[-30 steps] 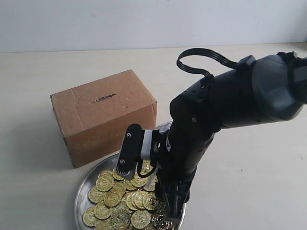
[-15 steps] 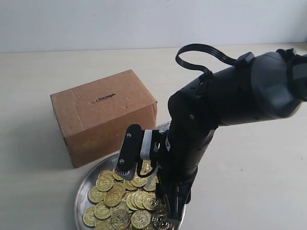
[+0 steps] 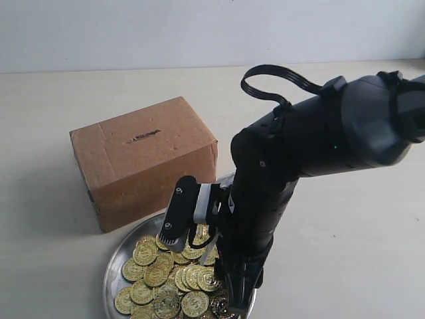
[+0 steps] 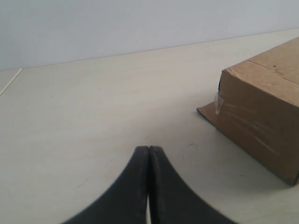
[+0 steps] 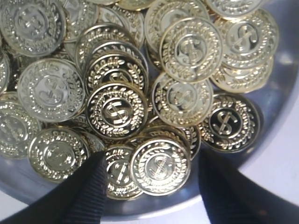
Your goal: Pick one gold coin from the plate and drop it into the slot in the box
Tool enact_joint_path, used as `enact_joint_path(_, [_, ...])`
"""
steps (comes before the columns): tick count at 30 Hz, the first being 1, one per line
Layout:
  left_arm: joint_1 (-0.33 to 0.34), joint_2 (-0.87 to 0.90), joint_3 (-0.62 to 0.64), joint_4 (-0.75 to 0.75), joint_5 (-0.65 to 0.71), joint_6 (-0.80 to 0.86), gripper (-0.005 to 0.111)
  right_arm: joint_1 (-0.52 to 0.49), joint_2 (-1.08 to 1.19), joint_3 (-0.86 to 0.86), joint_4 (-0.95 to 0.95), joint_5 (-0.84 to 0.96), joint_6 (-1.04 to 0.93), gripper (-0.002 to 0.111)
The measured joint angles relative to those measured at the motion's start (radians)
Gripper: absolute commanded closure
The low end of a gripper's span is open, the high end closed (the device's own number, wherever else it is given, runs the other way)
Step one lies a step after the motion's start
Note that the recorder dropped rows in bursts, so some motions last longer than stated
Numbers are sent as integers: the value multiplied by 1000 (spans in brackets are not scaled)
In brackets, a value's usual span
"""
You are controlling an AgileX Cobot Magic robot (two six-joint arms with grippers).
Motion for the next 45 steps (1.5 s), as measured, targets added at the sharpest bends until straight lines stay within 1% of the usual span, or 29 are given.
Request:
enact_joint_path(10, [0, 0, 0, 0, 0, 0, 107, 0, 20, -4, 2, -4, 2, 55])
enact_joint_path(14, [0, 0, 0, 0, 0, 0, 107, 0, 20, -4, 2, -4, 4, 63])
enact_joint_path(17, [0, 0, 0, 0, 0, 0, 107, 0, 20, -4, 2, -2, 4, 72])
enact_joint_path(19, [0, 0, 0, 0, 0, 0, 107, 0, 20, -4, 2, -2, 4, 76])
enact_joint_path(26, [0, 0, 0, 0, 0, 0, 107, 0, 20, -4, 2, -2, 6, 77])
enact_joint_path(31, [0, 0, 0, 0, 0, 0, 107, 0, 20, -5, 2, 2, 8, 80])
enact_joint_path(40, [0, 0, 0, 0, 0, 0, 107, 0, 20, -99, 10, 116, 8, 81])
enact_joint_path(45, [0, 0, 0, 0, 0, 0, 107, 18, 13, -160, 93, 182, 4, 81])
